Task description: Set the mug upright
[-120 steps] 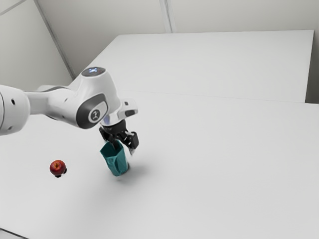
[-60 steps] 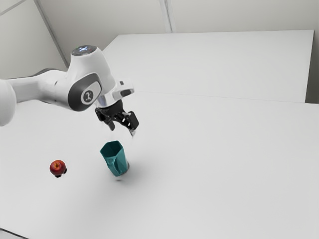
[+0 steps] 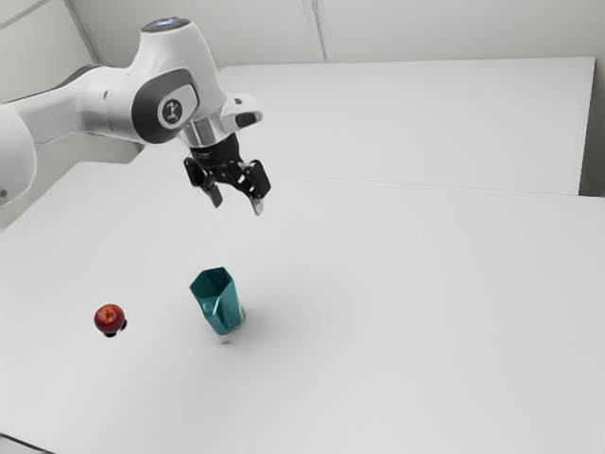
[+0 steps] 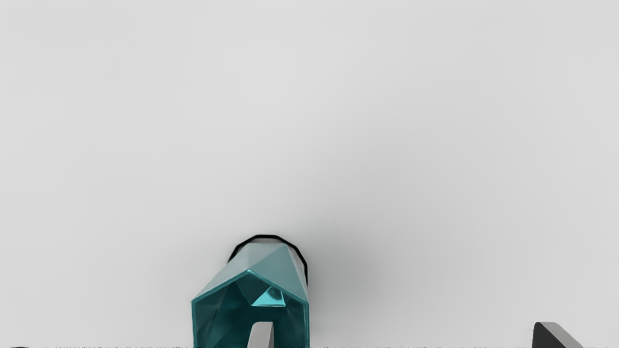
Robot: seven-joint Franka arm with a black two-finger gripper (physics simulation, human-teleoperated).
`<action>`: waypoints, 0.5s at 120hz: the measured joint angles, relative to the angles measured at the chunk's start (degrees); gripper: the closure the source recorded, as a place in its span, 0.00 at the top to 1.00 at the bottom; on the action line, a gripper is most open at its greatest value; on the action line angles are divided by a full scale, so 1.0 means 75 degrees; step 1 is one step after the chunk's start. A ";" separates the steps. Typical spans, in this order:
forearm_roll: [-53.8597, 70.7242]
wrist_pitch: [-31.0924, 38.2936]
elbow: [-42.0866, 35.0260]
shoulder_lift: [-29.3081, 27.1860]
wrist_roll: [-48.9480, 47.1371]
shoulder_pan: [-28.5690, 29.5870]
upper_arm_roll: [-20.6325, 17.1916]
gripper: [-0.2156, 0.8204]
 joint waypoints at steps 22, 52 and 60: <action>-0.0012 -0.0836 0.0922 0.0153 -0.0004 -0.0013 0.0006 0.77; -0.0002 -0.1673 0.1905 0.0294 -0.0014 0.0036 -0.0053 0.77; -0.0004 -0.1797 0.1992 0.0321 -0.0016 0.0182 -0.0201 0.77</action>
